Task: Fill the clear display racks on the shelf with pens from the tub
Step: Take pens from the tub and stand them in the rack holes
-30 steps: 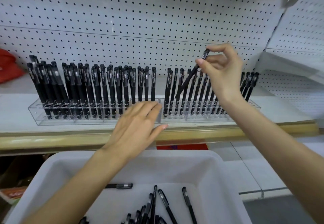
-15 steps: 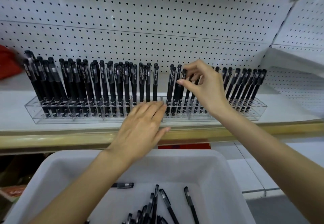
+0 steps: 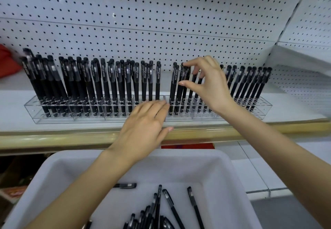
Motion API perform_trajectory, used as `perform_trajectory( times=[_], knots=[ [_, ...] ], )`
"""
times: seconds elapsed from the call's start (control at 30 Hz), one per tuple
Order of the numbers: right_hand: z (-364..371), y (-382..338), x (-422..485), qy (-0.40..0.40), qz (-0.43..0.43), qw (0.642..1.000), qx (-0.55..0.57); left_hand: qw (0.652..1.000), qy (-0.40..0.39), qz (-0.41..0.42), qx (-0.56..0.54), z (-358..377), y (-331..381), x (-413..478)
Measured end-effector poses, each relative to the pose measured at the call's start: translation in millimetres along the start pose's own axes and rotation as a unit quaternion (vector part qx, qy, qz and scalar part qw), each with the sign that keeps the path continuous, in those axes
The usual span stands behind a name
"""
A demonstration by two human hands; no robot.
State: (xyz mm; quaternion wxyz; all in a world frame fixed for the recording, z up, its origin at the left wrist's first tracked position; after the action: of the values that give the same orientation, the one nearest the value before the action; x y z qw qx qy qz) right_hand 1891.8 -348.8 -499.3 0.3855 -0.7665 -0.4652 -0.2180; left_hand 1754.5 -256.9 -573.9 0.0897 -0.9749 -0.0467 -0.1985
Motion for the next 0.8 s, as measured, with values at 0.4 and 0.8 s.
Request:
perform_trajectory(
  times=[0.4,0.8],
  knots=[
    [-21.8,-28.6,-12.5,-0.063,-0.037,0.995,-0.061,0.999,-0.031,0.026,0.003,-29.8,-2.7,-8.7],
    [35.4,-78.0,-217.3,-0.394,0.002,0.914,-0.095,0.982,-0.175,0.072,-0.014,14.3,27.8,-158.3]
  ],
)
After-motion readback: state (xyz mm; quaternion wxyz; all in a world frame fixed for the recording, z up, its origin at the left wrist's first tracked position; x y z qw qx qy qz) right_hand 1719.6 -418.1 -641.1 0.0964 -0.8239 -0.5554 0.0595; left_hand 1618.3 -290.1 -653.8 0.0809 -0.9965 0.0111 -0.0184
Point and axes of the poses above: each hand's wrist, its own x-axis towards the middle knuckle, its own z-axis out of the palm, y = z × x, the point moved 6 cm from there along x, towards the middle knuckle, and after that the axes turned 6 degrees about x, right-handed, at the moved point
